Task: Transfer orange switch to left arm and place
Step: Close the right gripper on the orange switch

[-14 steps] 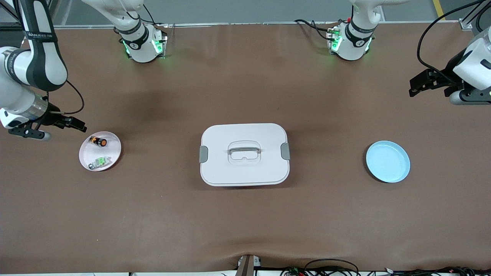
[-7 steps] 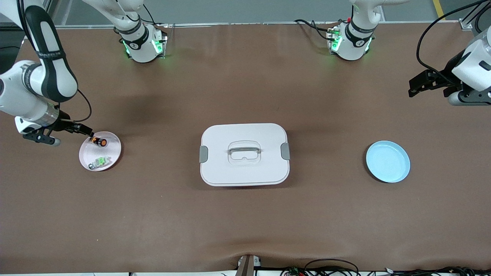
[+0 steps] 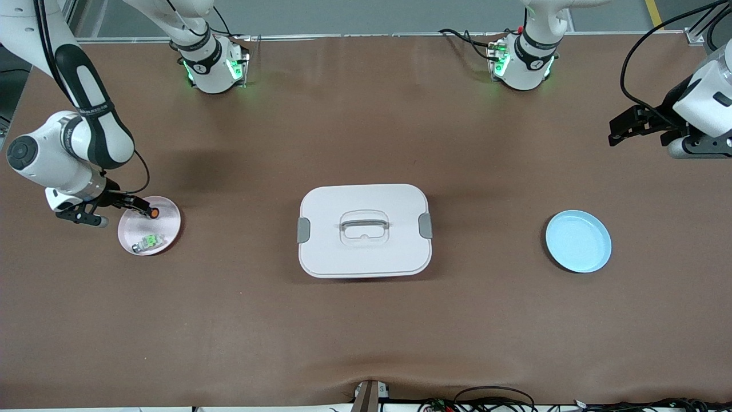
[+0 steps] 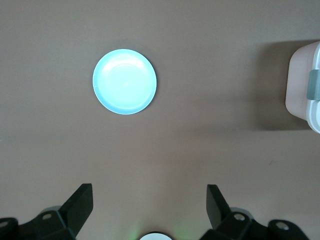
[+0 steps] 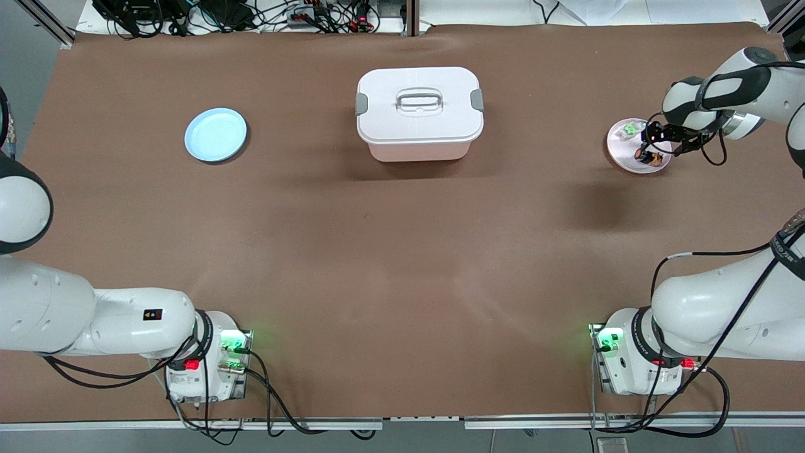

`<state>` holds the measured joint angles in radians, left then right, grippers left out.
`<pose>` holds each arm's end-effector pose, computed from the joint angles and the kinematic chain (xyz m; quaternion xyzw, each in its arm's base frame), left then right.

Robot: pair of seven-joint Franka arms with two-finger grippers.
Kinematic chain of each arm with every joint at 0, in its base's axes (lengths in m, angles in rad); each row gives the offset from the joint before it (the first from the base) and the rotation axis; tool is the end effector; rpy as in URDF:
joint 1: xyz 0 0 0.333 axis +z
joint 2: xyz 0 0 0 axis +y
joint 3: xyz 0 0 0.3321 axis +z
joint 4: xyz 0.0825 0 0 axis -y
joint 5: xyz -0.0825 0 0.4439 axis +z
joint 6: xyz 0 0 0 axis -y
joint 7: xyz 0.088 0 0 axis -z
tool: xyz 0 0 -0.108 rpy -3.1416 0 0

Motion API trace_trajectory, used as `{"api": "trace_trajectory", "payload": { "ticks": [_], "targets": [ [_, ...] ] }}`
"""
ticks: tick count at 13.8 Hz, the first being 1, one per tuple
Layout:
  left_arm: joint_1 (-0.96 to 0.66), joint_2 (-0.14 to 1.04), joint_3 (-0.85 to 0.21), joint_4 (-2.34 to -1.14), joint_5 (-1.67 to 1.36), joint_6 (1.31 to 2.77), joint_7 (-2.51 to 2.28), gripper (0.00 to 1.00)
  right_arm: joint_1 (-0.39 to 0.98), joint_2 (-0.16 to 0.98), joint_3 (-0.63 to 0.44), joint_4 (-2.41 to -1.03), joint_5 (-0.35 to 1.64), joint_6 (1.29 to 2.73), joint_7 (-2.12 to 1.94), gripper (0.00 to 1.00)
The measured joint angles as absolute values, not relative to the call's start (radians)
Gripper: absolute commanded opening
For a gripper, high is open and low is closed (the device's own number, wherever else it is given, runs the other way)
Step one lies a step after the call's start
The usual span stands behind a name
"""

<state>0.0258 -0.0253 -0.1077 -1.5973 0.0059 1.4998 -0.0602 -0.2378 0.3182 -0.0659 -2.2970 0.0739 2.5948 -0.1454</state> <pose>0.5961 -0.0491 0.6349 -0.9993 0.0107 0.0358 0.0069 0.5359 -0.1710 0.1709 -0.9939 0.1091 0.0074 0.0105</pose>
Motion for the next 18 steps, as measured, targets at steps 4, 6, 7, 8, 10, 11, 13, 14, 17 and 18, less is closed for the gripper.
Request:
{"api": "trace_trajectory", "payload": {
  "ticks": [4,6,7,8,10,11,13,14,17,18],
  "targets": [
    [0.026,-0.025,-0.108,-1.601,0.006,1.502,-0.060,1.00,-0.238,0.332,-0.061,-2.296,0.074,2.597,-0.146,1.00],
    [0.026,-0.024,-0.108,-1.603,0.006,1.502,-0.060,1.00,-0.238,0.334,-0.058,-2.295,0.074,2.597,-0.146,1.00],
    [0.026,-0.024,-0.108,-1.605,0.006,1.502,-0.060,1.00,-0.238,0.335,-0.058,-2.295,0.074,2.597,-0.146,1.00],
    [0.026,-0.024,-0.108,-1.607,0.006,1.502,-0.060,1.00,-0.238,0.338,-0.057,-2.295,0.074,2.597,-0.146,1.00],
    [0.025,-0.024,-0.109,-1.609,0.006,1.502,-0.060,1.00,-0.238,0.344,-0.056,-2.292,0.074,2.597,-0.146,1.00],
    [0.025,-0.024,-0.109,-1.609,0.006,1.502,-0.060,1.00,-0.237,0.347,-0.054,-2.290,0.074,2.597,-0.147,1.00],
    [0.025,-0.024,-0.110,-1.609,0.006,1.502,-0.060,1.00,-0.233,0.350,-0.050,-2.288,0.074,2.597,-0.147,1.00],
    [0.025,-0.024,-0.110,-1.609,0.006,1.502,-0.060,1.00,-0.231,0.350,-0.048,-2.287,0.074,2.597,-0.147,1.00],
    [0.025,-0.024,-0.111,-1.610,0.006,1.503,-0.060,1.00,-0.227,0.357,-0.047,-2.284,0.074,2.598,-0.147,1.00],
    [0.025,-0.024,-0.111,-1.611,0.006,1.503,-0.060,1.00,-0.227,0.361,-0.047,-2.282,0.074,2.598,-0.147,1.00]
  ]
}}
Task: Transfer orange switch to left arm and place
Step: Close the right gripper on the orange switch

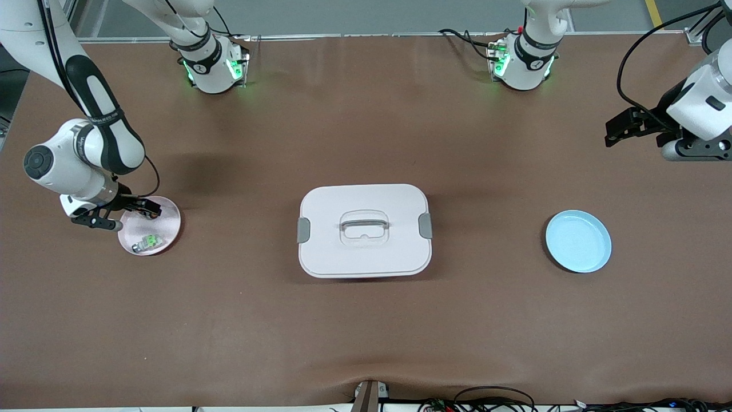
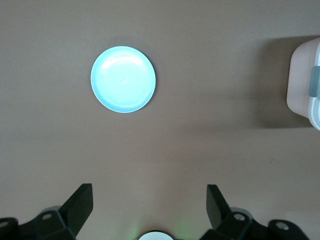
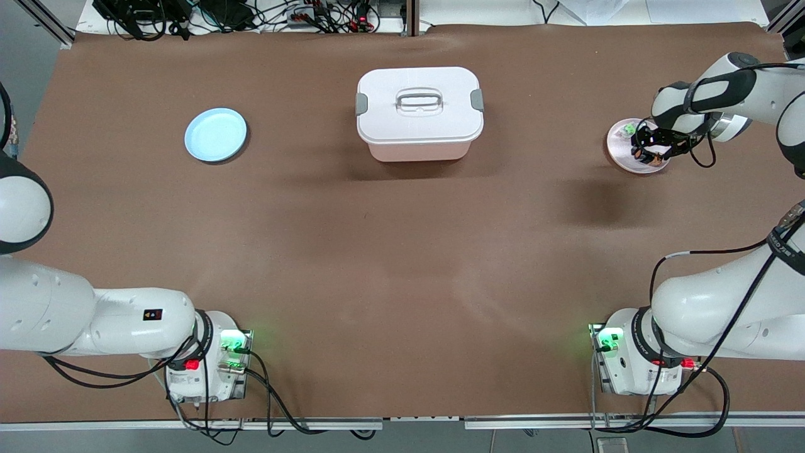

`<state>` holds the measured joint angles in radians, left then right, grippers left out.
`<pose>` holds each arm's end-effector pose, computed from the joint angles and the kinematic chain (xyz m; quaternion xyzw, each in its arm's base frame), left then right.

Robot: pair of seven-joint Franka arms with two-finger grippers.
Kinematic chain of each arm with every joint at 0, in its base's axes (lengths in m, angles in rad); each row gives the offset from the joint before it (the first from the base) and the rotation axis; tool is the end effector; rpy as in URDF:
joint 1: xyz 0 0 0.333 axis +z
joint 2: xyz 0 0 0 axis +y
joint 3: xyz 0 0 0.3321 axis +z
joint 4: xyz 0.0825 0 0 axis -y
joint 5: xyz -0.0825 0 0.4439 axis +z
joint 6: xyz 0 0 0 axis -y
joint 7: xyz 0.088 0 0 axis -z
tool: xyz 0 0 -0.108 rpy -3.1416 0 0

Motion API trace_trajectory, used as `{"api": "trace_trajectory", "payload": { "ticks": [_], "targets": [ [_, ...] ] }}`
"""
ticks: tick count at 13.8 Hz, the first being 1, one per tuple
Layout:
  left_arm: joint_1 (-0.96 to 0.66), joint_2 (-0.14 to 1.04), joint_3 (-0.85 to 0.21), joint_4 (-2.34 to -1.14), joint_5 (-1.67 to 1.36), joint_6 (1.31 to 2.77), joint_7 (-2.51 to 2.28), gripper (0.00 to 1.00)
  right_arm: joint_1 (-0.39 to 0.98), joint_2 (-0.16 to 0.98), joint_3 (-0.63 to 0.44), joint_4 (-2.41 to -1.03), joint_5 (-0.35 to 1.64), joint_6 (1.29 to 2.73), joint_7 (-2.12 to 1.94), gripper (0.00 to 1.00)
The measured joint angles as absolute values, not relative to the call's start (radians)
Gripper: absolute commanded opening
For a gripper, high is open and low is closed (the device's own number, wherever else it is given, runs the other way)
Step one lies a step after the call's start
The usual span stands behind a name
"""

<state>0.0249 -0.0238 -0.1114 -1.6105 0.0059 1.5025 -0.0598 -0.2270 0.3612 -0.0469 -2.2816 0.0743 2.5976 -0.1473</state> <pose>0.5961 -0.0518 0.6273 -0.9990 0.0132 0.0417 0.0073 0.5407 -0.1548 0.1525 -0.9953 0.0940 0.0195 0.0146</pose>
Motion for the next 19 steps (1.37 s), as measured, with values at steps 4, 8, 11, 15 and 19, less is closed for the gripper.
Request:
{"api": "trace_trajectory", "payload": {
  "ticks": [4,8,11,15,19],
  "targets": [
    [0.025,-0.024,-0.112,-1.611,0.006,1.503,-0.060,1.00,-0.227,0.377,-0.047,-2.274,0.074,2.598,-0.148,1.00],
    [0.025,-0.024,-0.113,-1.612,0.006,1.503,-0.060,1.00,-0.227,0.378,-0.048,-2.274,0.074,2.598,-0.148,1.00],
    [0.025,-0.024,-0.113,-1.612,0.006,1.503,-0.060,1.00,-0.227,0.378,-0.049,-2.274,0.074,2.598,-0.148,1.00],
    [0.025,-0.024,-0.113,-1.612,0.006,1.503,-0.060,1.00,-0.227,0.383,-0.049,-2.274,0.074,2.597,-0.148,0.85],
    [0.025,-0.024,-0.113,-1.612,0.006,1.503,-0.060,1.00,-0.227,0.386,-0.050,-2.274,0.074,2.597,-0.173,0.49]
  ]
}}
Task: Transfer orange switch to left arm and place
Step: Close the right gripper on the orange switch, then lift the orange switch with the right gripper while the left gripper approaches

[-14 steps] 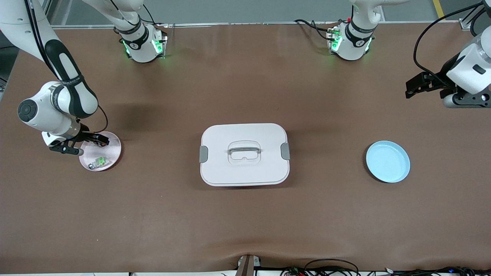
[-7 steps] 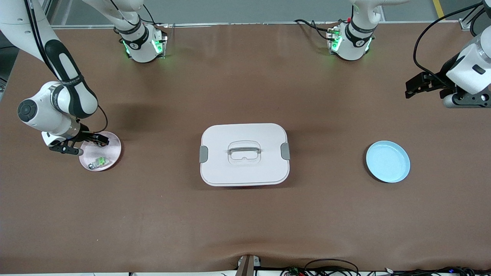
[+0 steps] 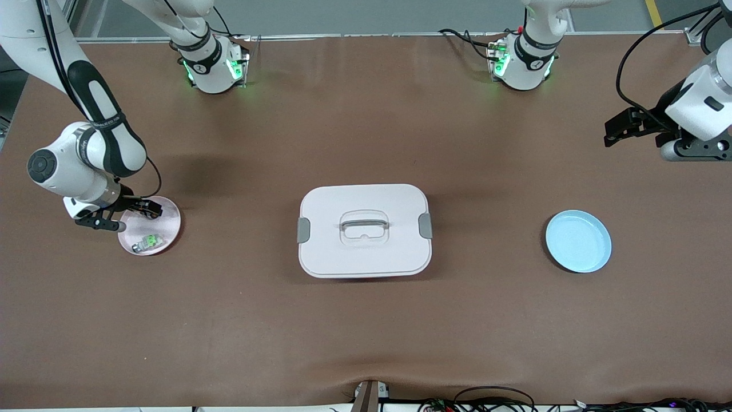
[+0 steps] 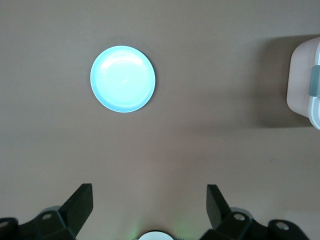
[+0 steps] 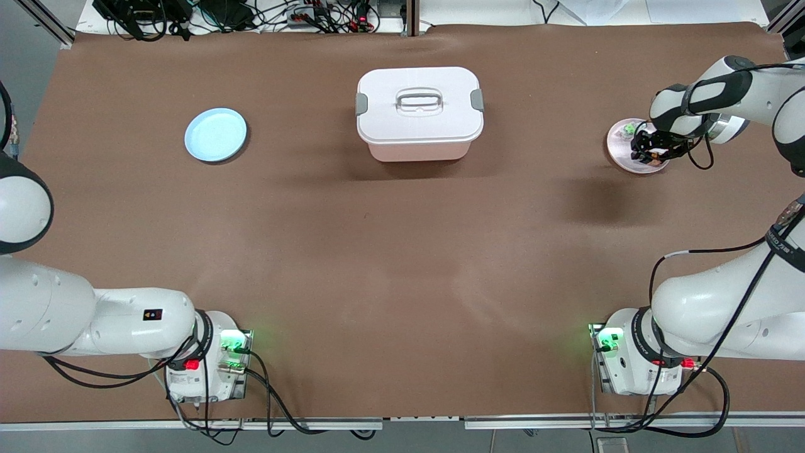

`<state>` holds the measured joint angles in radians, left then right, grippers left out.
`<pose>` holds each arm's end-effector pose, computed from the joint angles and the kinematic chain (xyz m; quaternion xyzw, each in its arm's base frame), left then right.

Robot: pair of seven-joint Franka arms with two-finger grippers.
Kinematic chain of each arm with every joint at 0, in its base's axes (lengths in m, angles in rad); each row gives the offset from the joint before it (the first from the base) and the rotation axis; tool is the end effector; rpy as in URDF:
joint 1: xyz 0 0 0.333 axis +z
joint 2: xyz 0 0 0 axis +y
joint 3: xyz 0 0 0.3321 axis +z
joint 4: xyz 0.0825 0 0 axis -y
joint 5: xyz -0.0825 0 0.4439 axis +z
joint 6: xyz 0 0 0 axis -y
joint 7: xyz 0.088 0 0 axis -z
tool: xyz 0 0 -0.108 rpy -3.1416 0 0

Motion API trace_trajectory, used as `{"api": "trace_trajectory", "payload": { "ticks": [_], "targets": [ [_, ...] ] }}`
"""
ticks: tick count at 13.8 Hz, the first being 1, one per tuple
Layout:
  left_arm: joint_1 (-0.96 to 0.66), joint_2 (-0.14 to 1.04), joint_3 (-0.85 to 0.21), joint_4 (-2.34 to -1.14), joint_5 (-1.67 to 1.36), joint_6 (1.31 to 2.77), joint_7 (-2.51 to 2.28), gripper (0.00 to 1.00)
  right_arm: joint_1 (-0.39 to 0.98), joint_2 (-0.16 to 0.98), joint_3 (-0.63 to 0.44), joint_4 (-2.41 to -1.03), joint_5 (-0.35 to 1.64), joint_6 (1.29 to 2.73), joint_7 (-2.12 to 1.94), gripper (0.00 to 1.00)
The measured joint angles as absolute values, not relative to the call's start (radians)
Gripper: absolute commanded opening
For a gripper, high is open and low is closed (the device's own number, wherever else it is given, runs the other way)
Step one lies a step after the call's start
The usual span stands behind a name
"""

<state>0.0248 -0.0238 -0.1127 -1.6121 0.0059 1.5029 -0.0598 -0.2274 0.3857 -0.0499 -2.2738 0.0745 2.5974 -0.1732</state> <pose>0.5960 -0.0526 0.6265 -0.9990 0.0139 0.0423 0.0074 0.5392 -0.1566 0.1416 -0.9961 0.0828 0.0278 0.0154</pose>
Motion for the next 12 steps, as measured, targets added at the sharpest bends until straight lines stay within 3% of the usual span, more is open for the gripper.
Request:
{"api": "trace_trajectory", "payload": {
  "ticks": [3,4,12],
  "targets": [
    [0.027,-0.024,-0.113,-1.612,0.006,1.507,-0.060,1.00,-0.227,0.386,-0.050,-2.273,0.075,2.597,-0.186,0.22],
    [0.028,-0.024,-0.112,-1.612,0.006,1.509,-0.060,1.00,-0.227,0.386,-0.050,-2.273,0.075,2.597,-0.193,0.19],
    [0.031,-0.022,-0.112,-1.613,0.006,1.524,-0.060,1.00,-0.227,0.380,-0.049,-2.259,0.075,2.592,-0.225,0.19]
  ]
}}
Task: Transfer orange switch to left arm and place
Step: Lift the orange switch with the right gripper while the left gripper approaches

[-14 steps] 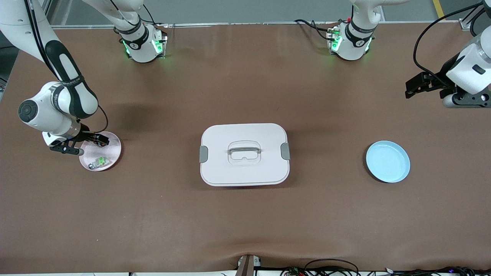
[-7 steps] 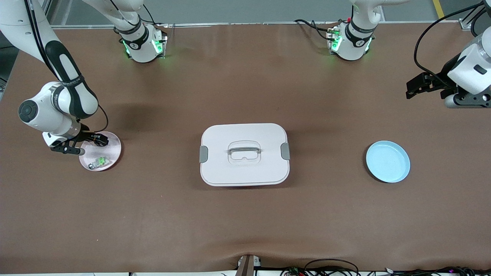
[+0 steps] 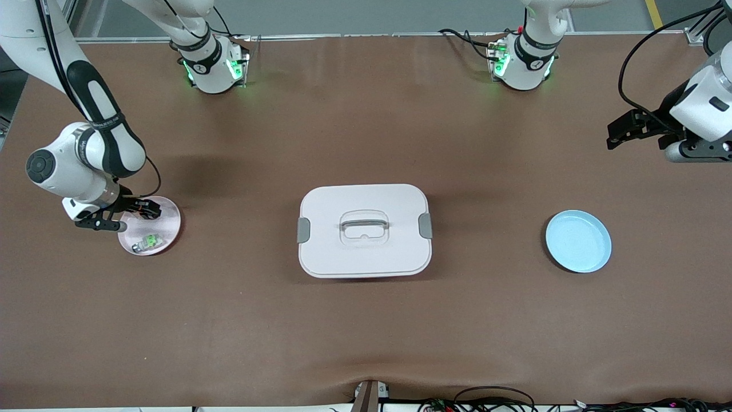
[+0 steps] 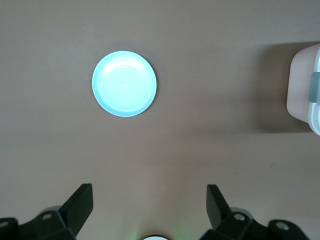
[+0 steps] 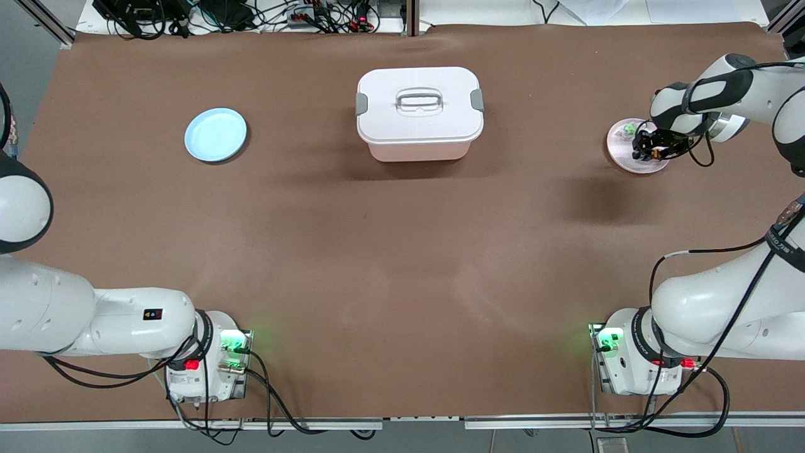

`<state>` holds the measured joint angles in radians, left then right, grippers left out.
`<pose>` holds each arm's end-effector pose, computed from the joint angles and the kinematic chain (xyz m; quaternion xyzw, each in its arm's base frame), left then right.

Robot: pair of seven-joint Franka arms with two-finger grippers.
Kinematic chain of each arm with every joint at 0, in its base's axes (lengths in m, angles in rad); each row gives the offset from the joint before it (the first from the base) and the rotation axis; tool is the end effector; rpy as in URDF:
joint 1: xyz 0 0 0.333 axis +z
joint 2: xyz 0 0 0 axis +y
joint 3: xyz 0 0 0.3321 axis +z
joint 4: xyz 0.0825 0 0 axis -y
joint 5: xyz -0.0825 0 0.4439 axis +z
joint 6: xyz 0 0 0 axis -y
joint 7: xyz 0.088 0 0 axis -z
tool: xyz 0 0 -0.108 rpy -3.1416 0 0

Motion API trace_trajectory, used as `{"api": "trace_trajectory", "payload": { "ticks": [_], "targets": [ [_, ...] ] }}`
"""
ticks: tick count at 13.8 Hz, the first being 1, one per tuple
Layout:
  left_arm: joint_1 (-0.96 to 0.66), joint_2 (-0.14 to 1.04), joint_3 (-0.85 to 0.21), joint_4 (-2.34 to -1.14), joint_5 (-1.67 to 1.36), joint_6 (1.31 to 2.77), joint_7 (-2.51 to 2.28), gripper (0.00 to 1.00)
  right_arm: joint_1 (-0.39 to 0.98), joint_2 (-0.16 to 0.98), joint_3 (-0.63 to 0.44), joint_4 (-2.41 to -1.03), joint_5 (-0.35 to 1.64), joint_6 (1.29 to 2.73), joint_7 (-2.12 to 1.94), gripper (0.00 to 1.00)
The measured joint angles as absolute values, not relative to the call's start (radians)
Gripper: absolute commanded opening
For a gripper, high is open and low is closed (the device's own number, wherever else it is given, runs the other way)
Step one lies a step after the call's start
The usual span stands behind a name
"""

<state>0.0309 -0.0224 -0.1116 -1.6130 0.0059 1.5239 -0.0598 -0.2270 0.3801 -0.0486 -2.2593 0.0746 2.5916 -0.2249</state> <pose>0.5992 -0.0485 0.6269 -0.9994 0.0103 0.0330 0.0065 0.5464 -0.1573 0.1496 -0.9981 0.0560 0.0203 0.0152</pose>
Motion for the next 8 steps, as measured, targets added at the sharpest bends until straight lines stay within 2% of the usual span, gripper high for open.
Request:
{"api": "trace_trajectory", "payload": {
  "ticks": [3,8],
  "targets": [
    [0.031,-0.021,-0.112,-1.613,0.006,1.526,-0.060,1.00,-0.221,0.340,-0.046,-2.247,0.075,2.495,-0.225,0.19],
    [0.032,-0.020,-0.111,-1.614,0.006,1.527,-0.060,1.00,-0.181,0.214,-0.045,-2.242,0.078,2.311,-0.187,0.20]
  ]
}}
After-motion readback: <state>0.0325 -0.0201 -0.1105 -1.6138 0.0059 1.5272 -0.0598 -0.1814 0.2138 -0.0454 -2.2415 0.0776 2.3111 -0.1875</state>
